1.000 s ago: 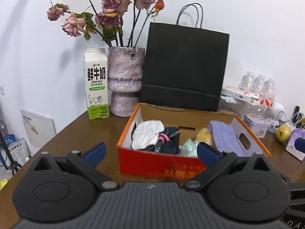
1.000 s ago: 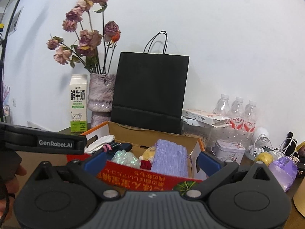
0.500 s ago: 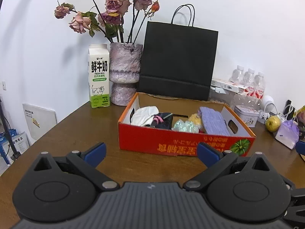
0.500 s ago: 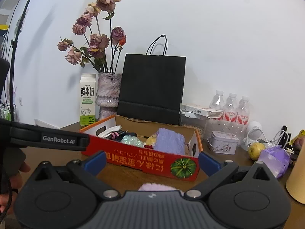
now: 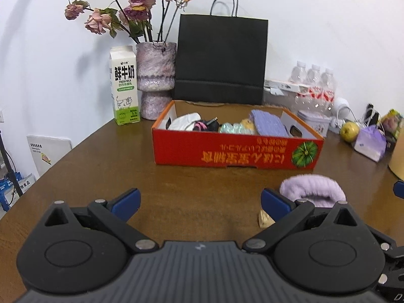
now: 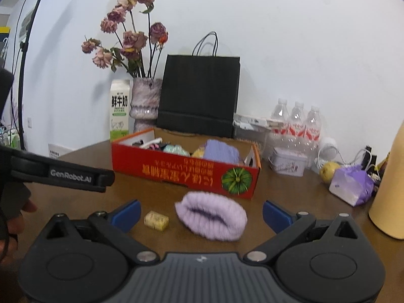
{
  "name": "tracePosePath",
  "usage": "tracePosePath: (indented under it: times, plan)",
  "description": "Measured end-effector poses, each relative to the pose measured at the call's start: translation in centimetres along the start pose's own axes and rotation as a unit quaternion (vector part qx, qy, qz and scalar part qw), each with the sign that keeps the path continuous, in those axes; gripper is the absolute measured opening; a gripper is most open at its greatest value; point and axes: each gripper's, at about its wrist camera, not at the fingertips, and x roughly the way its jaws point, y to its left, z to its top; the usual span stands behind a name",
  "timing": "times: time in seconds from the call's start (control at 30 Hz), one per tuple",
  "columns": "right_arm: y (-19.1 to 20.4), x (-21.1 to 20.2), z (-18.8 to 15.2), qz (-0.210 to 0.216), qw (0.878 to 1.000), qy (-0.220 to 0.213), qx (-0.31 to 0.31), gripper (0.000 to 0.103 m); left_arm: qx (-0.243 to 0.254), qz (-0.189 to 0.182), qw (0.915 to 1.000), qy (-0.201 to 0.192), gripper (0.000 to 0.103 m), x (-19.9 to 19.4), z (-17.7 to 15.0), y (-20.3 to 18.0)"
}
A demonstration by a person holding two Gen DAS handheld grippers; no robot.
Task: Organize objects
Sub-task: 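Grasp the lavender fuzzy headband with the right gripper while the left approaches the beige block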
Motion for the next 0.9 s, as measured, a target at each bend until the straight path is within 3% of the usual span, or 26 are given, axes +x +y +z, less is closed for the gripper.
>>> tracePosePath:
  times: [0.37,0.63,0.9]
  plan:
    - [-1.1,0.4,-2.1,0.005,0.999,0.042,-0.003,0.103,0.017,-0.016,0.9994,0.026,0.103,0.3,-1.6,0.4]
    - [-1.1,3.6,-2.2,0.015,0.996,0.082,-0.032,0.103,0.018,-0.020,0.9989,0.038,0.103,1.1,-1.8,0.8]
    - [-2.2,7.8,-1.4,0.031,0.993,0.109,-0.018,0.103,0.016,-0.019,0.9982,0.056,0.103,2.2,-1.9,1.2]
